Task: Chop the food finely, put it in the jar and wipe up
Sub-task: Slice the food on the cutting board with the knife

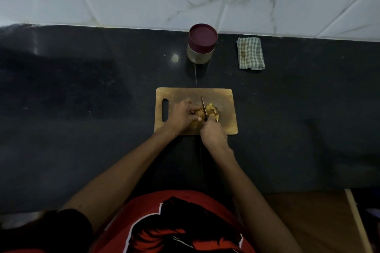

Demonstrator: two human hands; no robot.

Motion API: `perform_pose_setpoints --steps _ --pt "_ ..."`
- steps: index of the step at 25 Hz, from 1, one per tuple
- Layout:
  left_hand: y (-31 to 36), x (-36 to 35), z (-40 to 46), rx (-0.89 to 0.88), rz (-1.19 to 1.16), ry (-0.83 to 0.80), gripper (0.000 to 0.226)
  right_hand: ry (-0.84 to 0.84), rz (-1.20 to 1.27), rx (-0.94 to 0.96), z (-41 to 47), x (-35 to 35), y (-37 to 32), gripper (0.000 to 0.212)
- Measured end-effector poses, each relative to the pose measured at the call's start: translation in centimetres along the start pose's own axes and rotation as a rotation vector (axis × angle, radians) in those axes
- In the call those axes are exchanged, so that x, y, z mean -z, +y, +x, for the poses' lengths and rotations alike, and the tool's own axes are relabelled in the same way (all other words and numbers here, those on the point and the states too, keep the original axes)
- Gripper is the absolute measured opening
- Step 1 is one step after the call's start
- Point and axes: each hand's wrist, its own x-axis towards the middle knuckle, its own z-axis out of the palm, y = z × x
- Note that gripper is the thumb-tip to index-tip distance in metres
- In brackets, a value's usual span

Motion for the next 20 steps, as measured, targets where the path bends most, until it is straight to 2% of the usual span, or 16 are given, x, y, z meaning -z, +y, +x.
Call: perform_pose_setpoints --steps 6,10,20 --pt "0.0 -0.1 -0.1 0.012 -0.034 0.013 0.042 -0.023 0.05 0.028 0.6 0.5 0.4 0.027" --pt "0.2 0.1 -0.1 0.032 -0.059 0.018 0.043 0.039 0.132 0.015 0.0 0.5 1.0 0.028" --pt "0.2 0.3 -0.2 0.006 -0.043 0.013 0.043 0.026 0.143 0.062 -1.2 0.1 1.4 0.028"
